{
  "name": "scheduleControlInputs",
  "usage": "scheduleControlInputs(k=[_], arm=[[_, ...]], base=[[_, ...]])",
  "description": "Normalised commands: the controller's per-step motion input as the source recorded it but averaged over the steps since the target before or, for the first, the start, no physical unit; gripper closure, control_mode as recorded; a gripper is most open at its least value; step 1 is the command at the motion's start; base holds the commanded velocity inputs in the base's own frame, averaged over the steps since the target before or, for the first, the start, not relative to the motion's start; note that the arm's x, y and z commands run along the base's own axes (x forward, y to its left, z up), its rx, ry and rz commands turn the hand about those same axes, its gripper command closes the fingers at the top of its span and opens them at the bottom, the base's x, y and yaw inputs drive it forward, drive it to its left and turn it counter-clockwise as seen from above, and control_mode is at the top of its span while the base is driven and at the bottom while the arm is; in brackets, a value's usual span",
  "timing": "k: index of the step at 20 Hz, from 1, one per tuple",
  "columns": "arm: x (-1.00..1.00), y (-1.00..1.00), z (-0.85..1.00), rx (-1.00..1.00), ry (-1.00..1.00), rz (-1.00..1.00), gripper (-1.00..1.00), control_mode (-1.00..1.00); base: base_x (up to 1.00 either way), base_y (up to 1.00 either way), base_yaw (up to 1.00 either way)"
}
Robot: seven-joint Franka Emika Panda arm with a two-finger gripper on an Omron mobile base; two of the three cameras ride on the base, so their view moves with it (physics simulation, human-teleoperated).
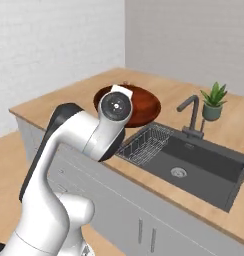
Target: Pick the bell pepper from the sink and place it in the bowl. Then pick the bowl and place it in the microwave. Then close the microwave door and press the start button.
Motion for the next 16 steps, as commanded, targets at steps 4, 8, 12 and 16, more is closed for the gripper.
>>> scheduleControlInputs(k=[4, 8, 12, 16], arm=[[0.00, 0.00, 0.00, 0.00, 0.00, 0.00, 1.00, 1.00], [0.00, 0.00, 0.00, 0.00, 0.00, 0.00, 1.00, 1.00], [0.00, 0.00, 0.00, 0.00, 0.00, 0.00, 1.00, 1.00], [0.00, 0.00, 0.00, 0.00, 0.00, 0.00, 1.00, 1.00]], base=[[-0.02, 0.11, 0.84], [-0.02, 0.15, 0.83], [-0.05, 0.16, 0.82], [-0.12, 0.10, 0.80]])
